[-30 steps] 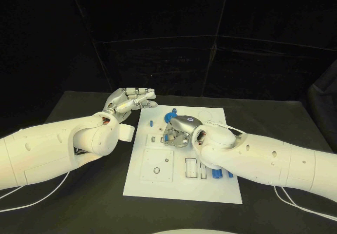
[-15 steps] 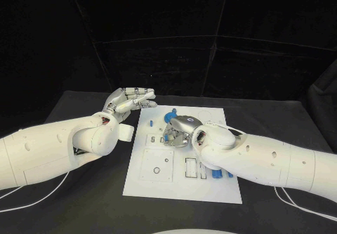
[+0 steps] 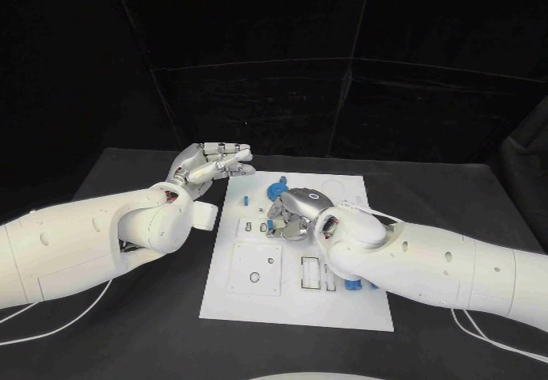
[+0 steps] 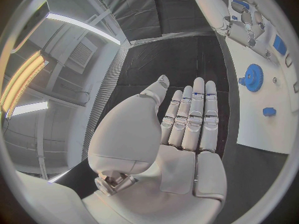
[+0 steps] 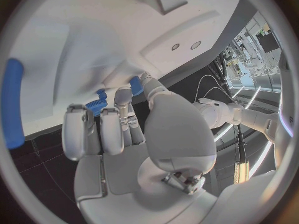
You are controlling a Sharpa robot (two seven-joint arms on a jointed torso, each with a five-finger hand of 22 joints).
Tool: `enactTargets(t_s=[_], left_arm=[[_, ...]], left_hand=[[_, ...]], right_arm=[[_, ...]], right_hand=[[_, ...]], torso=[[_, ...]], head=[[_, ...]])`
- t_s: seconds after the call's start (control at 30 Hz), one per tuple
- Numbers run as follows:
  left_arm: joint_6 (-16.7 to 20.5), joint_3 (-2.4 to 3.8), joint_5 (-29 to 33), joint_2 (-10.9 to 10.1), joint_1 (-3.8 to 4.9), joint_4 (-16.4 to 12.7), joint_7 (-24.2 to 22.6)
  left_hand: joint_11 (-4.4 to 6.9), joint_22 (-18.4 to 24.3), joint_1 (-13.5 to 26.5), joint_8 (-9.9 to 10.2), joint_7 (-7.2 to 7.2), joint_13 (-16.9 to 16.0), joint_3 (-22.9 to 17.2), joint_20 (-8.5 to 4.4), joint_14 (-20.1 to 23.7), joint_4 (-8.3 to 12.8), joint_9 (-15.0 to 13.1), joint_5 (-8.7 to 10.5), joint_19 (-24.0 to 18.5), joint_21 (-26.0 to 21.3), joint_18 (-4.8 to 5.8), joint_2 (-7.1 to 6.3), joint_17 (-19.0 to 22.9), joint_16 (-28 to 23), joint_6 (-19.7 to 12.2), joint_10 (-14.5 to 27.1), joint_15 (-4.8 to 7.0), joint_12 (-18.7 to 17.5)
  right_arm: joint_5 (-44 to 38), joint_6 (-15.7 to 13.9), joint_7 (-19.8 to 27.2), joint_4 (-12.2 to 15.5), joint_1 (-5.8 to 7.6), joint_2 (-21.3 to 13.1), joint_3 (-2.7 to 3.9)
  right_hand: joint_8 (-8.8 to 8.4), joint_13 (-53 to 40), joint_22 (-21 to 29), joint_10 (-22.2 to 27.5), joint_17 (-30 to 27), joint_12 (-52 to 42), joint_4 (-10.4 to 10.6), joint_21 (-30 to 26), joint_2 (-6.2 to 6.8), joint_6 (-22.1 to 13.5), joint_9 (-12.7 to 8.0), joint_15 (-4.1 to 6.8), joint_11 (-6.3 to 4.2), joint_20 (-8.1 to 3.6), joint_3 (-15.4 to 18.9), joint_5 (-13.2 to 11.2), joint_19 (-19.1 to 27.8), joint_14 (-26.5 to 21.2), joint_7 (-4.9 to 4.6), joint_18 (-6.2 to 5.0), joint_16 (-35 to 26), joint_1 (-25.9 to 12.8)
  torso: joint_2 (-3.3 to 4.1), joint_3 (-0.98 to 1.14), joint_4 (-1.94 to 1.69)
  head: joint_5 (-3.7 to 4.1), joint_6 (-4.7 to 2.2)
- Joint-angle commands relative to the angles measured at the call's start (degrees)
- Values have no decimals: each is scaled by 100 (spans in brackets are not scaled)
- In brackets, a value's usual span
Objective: Assemble the parts on the task board
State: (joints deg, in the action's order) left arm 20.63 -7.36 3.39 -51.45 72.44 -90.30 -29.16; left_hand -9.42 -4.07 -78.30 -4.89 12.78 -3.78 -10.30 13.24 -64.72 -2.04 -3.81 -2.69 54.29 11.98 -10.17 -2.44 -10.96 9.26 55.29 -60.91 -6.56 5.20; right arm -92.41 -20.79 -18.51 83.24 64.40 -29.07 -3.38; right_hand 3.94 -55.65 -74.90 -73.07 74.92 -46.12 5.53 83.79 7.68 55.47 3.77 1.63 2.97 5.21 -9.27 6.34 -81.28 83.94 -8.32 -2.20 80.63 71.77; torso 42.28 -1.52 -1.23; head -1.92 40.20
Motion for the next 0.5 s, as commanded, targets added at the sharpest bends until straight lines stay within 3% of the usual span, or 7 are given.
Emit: enactTargets(t_s=[0.03, 0.2, 0.33, 0.4, 0.5], left_arm=[[-68, 5, -25, -1, 9, 5, -14], [-88, 5, -37, -8, 9, 32, 55], [-82, 5, -157, -38, 9, 46, 257], [-142, 5, -350, -58, 9, 65, 476], [-219, 6, -756, -75, 12, 127, 848]], left_hand=[[-5, 6, -3, 24, -9, 6, 4, -2, -39, 36, 7, -12, 45, -30, -39, 64, -7, -40, 26, -24, -10, -22], [8, -11, 21, 49, -31, 5, -8, -34, -186, 78, 6, -12, 160, 5, -45, 66, -56, 3, 28, -36, 31, -51], [101, -96, 248, 40, -86, -20, 71, -179, -764, 15, -6, 3, 581, 212, -48, 58, -263, 308, 124, -202, 183, -22], [179, -162, 387, 27, -142, -49, 146, -290, -1105, -36, -11, -16, 861, 368, -47, 23, -429, 535, 195, -386, 280, 36], [366, -320, 661, -54, -293, -141, 306, -513, -1766, -189, -48, -22, 1414, 713, -39, 10, -850, 1125, 436, -809, 486, 186]], right_arm=[[-76, -546, 145, 85, 2, -38, 2], [29, -805, 693, 308, -6, -243, 6], [349, -753, 1428, 563, 6, -577, 21], [639, -721, 1787, 679, 41, -776, 67], [1082, -569, 2159, 814, 121, -1060, 173]], right_hand=[[-1, -15, -193, 39, -8, -37, 11, -25, 43, -34, 1, -49, 6, 4, 67, 40, 54, 283, 23, -84, -39, 31], [18, -61, -200, 12, 2, -133, 114, -26, 71, -51, 6, -53, 11, 10, 246, 50, 45, 288, 19, -83, -41, 69], [7, -22, -89, 80, -79, -103, 194, -91, 14, -133, 2, -71, 35, 24, 392, 34, 125, 265, -7, -107, -111, 165], [12, 38, 62, 145, -211, -38, 215, -177, -12, -158, 5, -78, 43, 33, 484, 124, 234, 227, -16, -141, -217, 212], [21, 118, 166, 225, -264, 51, 216, -243, -48, -180, 7, -84, 49, 38, 568, 243, 307, 209, -21, -164, -274, 287]], torso=[[1, 3, 0], [-8, 6, 4], [-31, 10, 26], [-39, 9, 34], [-77, 28, 58]], head=[[-4, 4], [-13, -2], [-40, -15], [-48, -22], [-77, -14]])
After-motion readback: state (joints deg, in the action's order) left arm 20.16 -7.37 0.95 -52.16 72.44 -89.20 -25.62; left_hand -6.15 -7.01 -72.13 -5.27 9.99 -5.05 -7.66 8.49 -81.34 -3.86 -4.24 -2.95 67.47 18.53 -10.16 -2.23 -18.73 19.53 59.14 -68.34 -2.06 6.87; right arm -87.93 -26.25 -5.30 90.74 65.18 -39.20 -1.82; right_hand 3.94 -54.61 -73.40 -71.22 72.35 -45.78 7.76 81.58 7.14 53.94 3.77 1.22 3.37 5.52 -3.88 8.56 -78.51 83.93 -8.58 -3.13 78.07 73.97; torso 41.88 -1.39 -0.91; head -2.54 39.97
